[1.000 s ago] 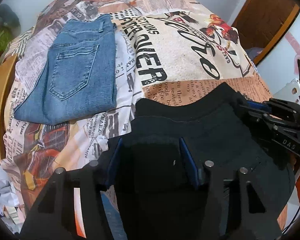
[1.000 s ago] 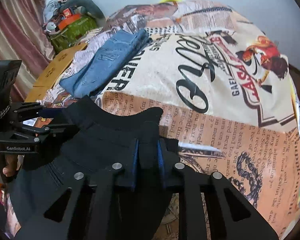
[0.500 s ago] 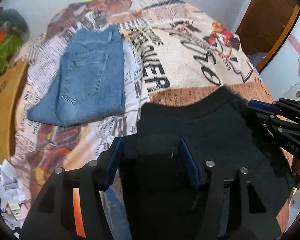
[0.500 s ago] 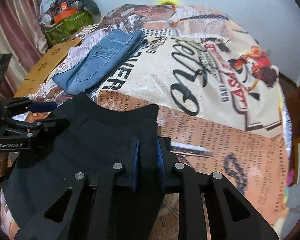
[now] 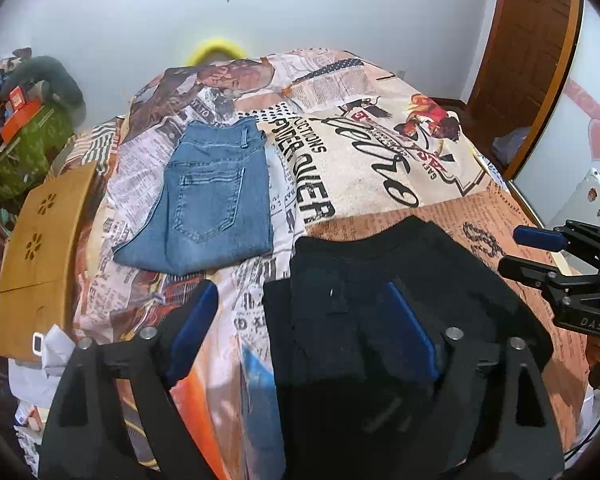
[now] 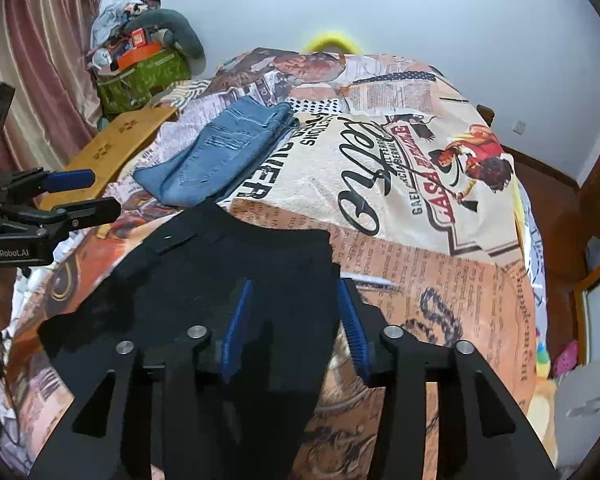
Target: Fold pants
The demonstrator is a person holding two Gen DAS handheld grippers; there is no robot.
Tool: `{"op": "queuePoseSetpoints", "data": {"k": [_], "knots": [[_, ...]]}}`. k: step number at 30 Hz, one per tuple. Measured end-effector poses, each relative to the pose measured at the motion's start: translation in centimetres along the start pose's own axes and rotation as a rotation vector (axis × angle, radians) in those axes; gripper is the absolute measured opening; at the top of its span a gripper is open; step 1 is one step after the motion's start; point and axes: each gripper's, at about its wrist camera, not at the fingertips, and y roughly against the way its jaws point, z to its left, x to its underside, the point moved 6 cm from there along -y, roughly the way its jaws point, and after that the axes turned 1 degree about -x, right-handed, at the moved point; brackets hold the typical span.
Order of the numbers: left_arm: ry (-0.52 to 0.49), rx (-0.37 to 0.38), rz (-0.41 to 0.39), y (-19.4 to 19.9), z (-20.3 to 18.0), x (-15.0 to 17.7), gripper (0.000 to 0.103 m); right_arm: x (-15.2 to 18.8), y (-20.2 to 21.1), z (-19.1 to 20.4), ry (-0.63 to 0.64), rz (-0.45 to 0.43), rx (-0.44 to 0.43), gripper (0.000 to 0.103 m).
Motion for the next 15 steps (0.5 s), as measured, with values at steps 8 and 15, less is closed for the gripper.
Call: {"op": "queuePoseSetpoints", "data": {"k": [8,15], "knots": [[0.093,0.069,0.191,-3.5,1.6,4.1,0.091,3.4,-1.0,-1.3,-0.144,0.076,-0.082,0.066],[0.174,0.178,0.291,-6.0,1.9,5.5,0.091,5.9,-3.9,-2.8,-0.251,0.179,-0.182,0.069]]}}
